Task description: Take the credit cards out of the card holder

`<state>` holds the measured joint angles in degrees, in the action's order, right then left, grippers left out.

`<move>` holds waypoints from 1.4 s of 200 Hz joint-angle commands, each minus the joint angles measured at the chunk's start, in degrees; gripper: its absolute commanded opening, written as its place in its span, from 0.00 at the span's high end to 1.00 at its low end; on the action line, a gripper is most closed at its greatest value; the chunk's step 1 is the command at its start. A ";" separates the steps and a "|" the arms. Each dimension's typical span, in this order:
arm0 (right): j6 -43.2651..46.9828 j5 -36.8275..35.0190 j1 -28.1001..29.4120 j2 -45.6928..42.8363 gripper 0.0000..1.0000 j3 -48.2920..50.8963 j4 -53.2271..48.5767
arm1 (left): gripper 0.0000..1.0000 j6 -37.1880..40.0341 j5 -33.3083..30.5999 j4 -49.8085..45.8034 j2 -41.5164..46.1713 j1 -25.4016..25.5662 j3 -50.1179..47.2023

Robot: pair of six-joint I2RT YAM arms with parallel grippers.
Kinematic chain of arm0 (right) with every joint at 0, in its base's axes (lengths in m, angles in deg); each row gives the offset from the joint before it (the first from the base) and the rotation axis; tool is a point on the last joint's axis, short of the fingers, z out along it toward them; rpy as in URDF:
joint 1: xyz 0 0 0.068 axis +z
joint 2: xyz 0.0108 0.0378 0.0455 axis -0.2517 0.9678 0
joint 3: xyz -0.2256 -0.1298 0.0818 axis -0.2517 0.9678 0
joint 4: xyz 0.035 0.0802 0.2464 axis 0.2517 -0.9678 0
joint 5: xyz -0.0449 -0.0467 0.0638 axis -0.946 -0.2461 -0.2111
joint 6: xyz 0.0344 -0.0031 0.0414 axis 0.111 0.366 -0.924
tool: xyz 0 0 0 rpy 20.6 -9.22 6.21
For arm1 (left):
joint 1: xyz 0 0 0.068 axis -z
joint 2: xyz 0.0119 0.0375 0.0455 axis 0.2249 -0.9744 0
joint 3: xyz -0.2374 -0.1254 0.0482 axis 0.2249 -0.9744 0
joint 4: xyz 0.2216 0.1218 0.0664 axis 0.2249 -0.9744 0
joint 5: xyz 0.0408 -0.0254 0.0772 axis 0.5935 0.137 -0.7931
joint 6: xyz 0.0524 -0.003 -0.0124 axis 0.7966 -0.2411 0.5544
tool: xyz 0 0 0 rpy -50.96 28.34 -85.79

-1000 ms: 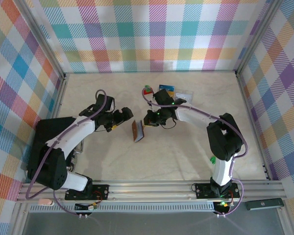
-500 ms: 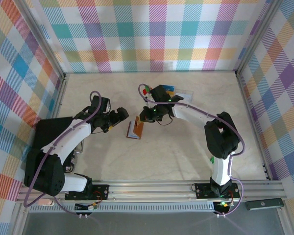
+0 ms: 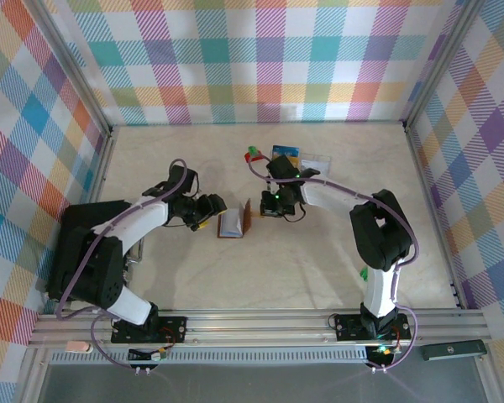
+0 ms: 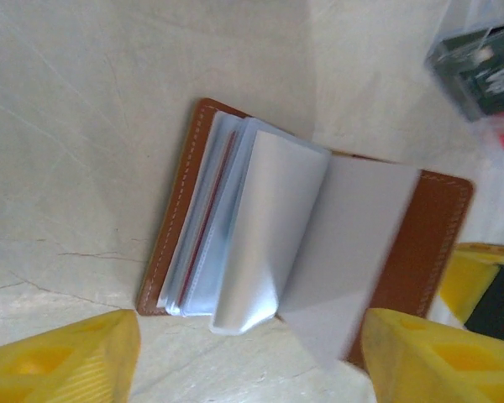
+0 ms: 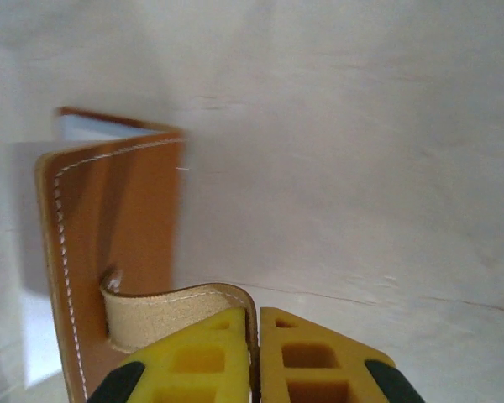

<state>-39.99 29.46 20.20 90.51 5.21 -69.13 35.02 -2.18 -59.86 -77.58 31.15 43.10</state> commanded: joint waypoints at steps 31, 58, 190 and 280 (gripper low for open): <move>-3.09 -3.07 -1.55 -0.33 0.91 2.15 -1.45 | 0.45 2.76 2.40 -3.23 -7.57 3.90 5.91; -3.48 -2.99 -1.99 0.25 0.90 2.56 -1.19 | 0.46 2.59 1.21 -3.71 -10.03 4.98 7.00; -4.16 -0.84 -2.36 0.76 0.90 3.58 0.42 | 0.48 3.02 4.31 -1.83 -14.74 6.06 7.64; -4.88 0.31 -2.35 1.64 0.90 3.74 1.39 | 0.45 4.92 7.42 -1.10 -14.51 7.64 9.26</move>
<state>-44.12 28.24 17.93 91.08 8.43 -68.00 38.43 3.22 -61.17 -91.39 38.10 50.36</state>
